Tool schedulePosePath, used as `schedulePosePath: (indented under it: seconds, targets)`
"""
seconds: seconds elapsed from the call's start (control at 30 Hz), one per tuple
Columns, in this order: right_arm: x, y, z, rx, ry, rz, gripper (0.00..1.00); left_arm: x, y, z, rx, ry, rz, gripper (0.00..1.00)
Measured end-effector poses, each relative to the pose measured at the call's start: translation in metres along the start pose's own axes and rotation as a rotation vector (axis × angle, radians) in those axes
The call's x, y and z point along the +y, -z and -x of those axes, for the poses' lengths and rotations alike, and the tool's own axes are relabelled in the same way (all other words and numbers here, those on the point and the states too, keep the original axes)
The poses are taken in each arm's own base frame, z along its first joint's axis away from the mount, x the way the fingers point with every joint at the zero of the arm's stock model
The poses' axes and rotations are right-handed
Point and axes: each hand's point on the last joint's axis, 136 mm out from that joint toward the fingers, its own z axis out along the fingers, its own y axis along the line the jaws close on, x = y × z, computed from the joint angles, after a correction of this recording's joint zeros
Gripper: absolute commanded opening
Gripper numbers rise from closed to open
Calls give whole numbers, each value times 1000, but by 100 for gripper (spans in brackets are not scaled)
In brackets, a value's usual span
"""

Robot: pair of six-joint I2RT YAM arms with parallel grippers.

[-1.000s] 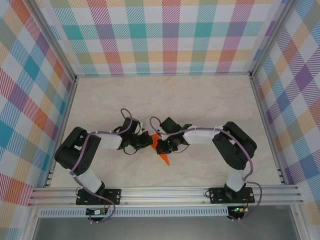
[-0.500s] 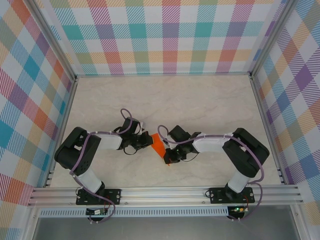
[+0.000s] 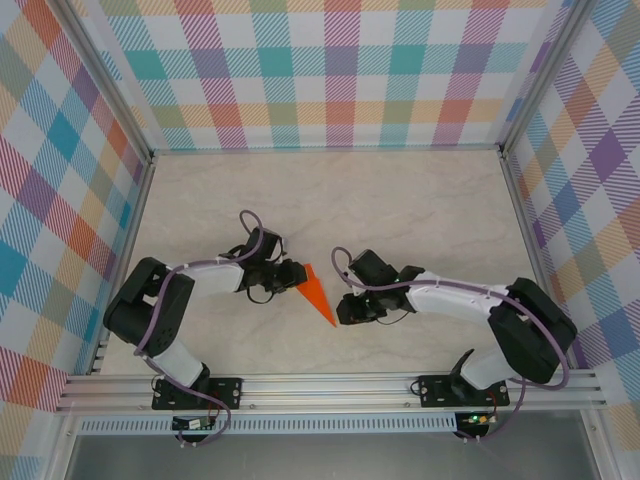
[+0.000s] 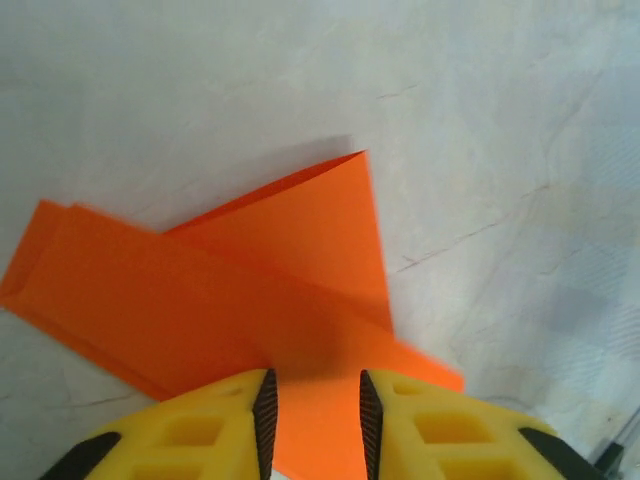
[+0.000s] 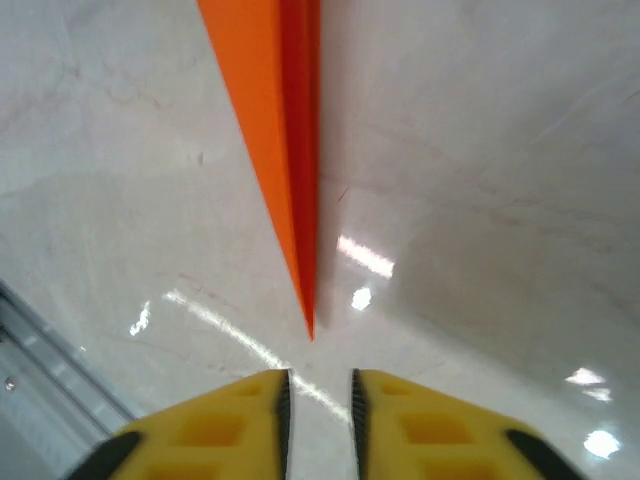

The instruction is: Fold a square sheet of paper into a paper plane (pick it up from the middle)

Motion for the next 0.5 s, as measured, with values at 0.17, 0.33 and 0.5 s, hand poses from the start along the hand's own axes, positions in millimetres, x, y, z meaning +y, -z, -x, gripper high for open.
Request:
schedulePosePath:
  seconds: [0.17,0.33,0.5]
  targets:
    - [-13,14,29,-118,-81,-89,69,-29,29,22,-49,-17,18,58]
    - [-33,23,45,-187,-183,-163,89,-36,49,28,-76,-18,152,68]
    - [-56,30,50,-231,-294,-243,99,-42,49,8,-35,-37,311,70]
